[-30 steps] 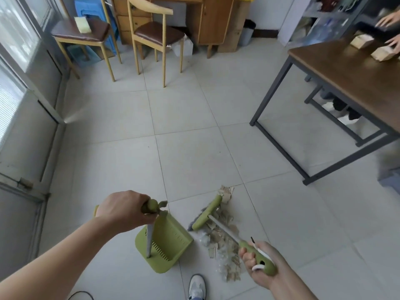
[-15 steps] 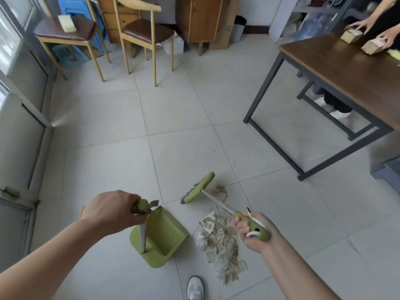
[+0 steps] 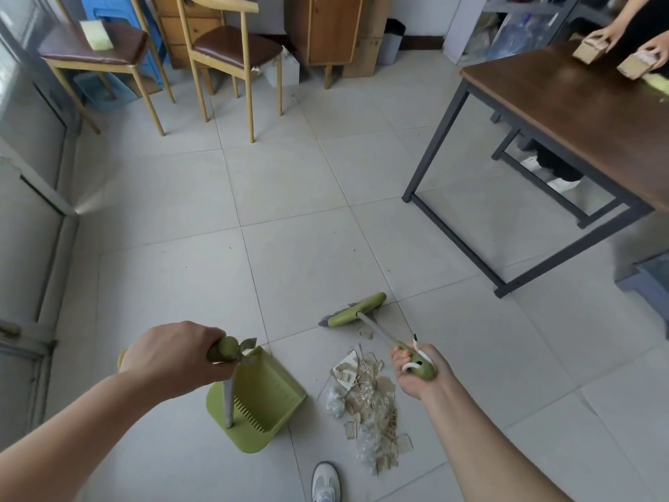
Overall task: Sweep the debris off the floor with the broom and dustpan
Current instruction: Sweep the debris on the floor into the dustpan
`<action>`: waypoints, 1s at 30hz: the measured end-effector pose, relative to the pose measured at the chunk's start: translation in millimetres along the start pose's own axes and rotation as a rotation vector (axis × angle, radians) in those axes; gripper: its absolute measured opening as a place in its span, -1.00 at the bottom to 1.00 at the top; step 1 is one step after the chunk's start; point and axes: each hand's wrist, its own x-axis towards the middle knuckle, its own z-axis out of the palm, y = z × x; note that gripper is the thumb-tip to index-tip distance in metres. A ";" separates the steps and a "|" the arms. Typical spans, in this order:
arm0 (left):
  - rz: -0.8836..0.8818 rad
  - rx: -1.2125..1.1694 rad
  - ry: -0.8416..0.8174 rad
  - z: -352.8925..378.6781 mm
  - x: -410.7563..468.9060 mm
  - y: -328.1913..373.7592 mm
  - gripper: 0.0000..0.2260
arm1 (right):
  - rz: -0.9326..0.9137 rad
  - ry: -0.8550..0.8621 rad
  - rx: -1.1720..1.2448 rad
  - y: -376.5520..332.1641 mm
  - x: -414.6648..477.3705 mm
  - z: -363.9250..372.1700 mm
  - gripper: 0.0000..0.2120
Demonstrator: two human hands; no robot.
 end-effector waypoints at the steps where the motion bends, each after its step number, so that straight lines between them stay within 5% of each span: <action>1: 0.007 0.002 0.002 -1.0 -0.7 0.9 -0.68 | 0.001 0.008 0.007 3.0 -6.1 -5.9 -0.75; 8: 0.058 -0.013 0.001 -5.0 -11.1 9.7 -0.70 | -0.035 0.011 0.113 31.2 -48.5 -36.8 -0.87; 19: 0.140 -0.062 0.018 3.6 -41.5 20.8 -0.72 | -0.016 0.036 0.219 63.0 -81.7 -73.3 -0.81; 30: 0.179 -0.035 0.008 15.0 -79.9 26.2 -0.70 | -0.028 0.028 0.082 80.8 -120.5 -94.4 -0.91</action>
